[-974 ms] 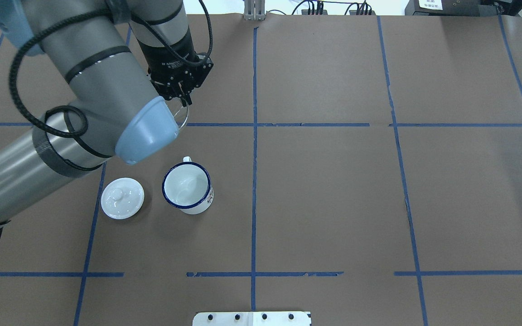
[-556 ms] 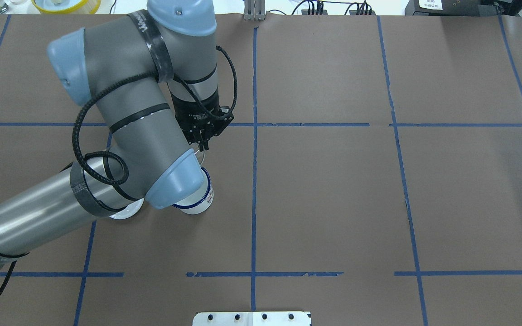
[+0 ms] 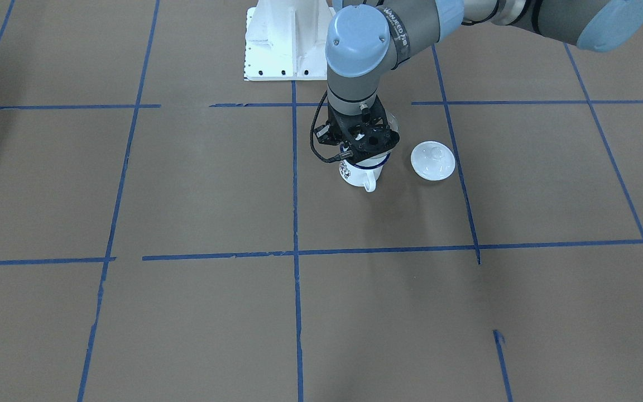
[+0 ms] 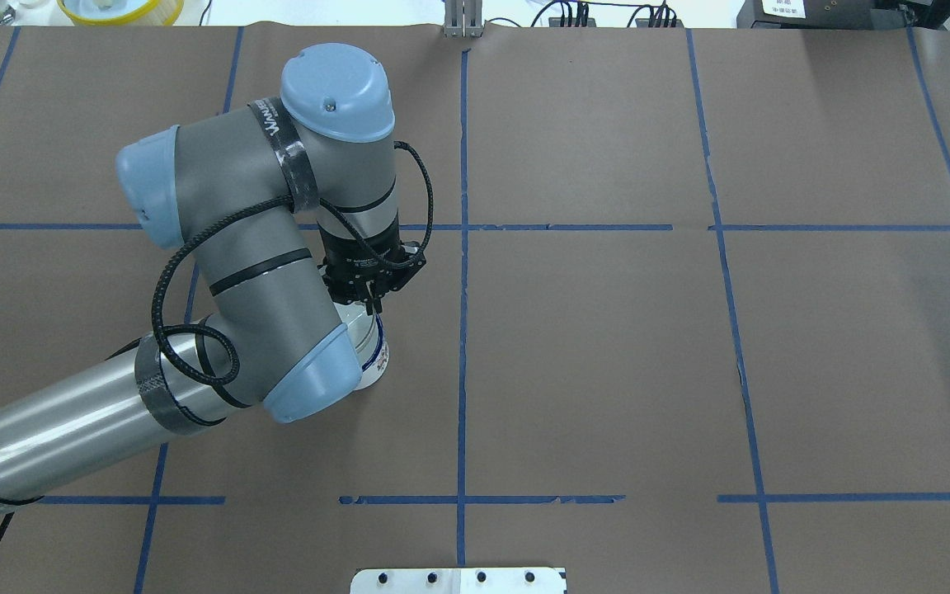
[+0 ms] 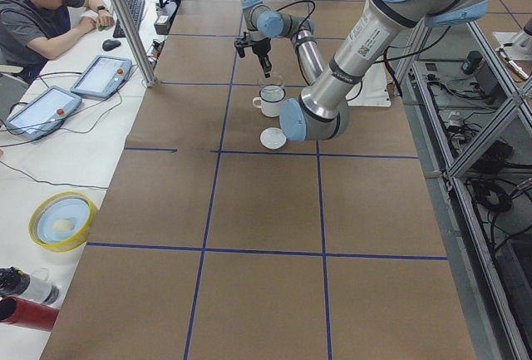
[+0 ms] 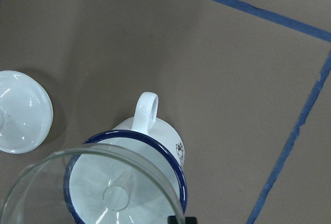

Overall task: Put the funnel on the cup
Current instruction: 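Lower the glass funnel into the white mug's opening with the left gripper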

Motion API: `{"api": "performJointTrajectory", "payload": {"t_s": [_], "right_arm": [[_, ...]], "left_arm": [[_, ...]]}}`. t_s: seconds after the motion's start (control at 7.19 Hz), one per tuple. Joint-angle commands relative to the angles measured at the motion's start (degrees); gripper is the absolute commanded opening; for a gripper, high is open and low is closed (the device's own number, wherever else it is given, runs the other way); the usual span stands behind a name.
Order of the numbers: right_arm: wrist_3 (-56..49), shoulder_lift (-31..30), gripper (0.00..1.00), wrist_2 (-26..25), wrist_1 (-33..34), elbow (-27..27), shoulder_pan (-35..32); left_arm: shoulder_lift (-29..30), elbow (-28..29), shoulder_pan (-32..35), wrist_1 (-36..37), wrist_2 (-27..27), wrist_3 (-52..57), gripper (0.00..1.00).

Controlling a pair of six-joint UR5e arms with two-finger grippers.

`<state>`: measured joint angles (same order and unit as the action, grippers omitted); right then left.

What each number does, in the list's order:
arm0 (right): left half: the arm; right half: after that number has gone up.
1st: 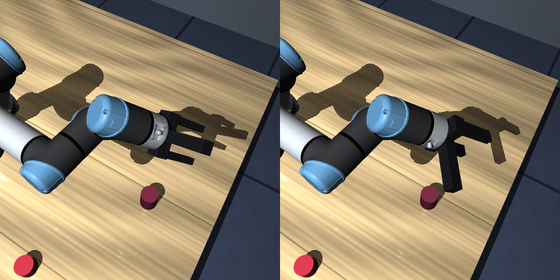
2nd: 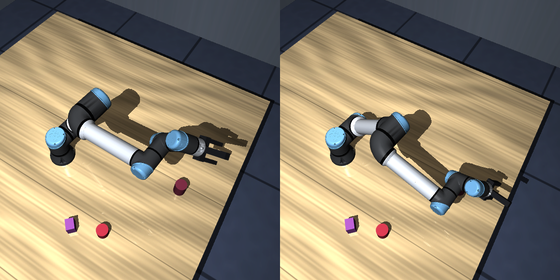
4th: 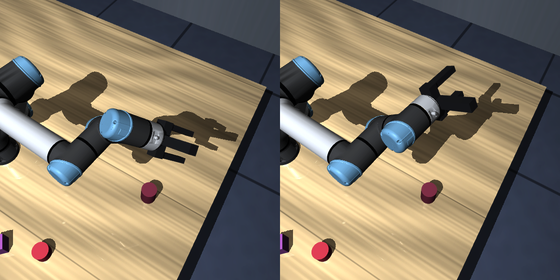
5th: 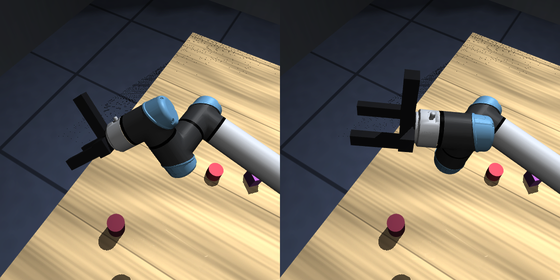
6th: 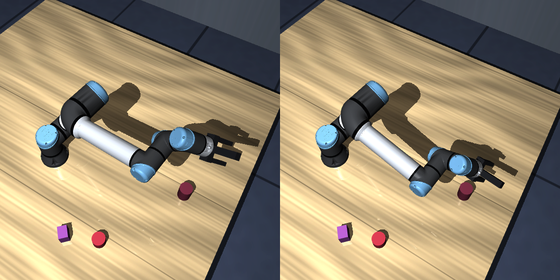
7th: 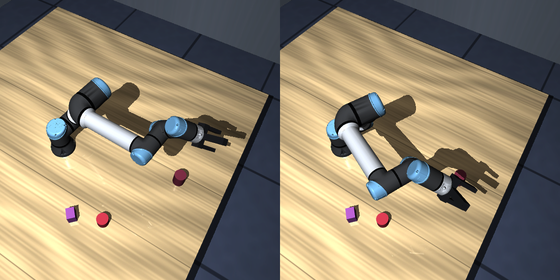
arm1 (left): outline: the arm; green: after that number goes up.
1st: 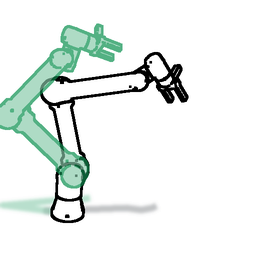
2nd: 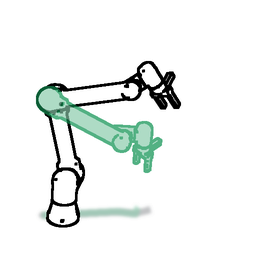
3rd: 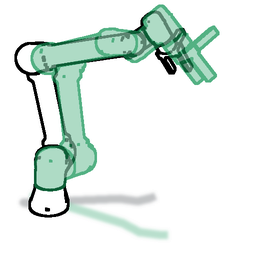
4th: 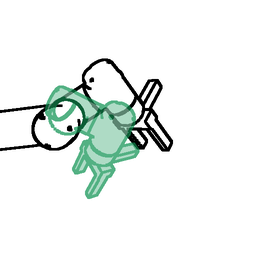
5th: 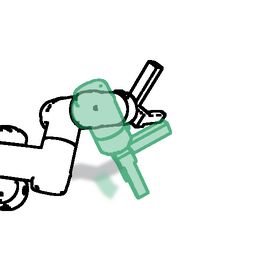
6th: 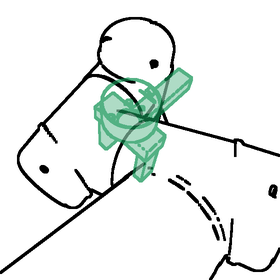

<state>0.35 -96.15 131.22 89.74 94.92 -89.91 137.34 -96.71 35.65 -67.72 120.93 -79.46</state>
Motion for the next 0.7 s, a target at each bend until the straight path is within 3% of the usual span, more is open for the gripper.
{"api": "performJointTrajectory", "payload": {"t_s": [0.0,0.56], "right_arm": [[0.0,0.0,1.00,0.0,0.0,0.0,0.0],[0.0,0.0,1.00,0.0,0.0,0.0,0.0]], "left_arm": [[-0.5,2.7,-0.7,-3.8,-0.1,0.0,0.00],[-1.0,3.8,-0.6,-5.5,-0.2,0.0,0.00]]}}
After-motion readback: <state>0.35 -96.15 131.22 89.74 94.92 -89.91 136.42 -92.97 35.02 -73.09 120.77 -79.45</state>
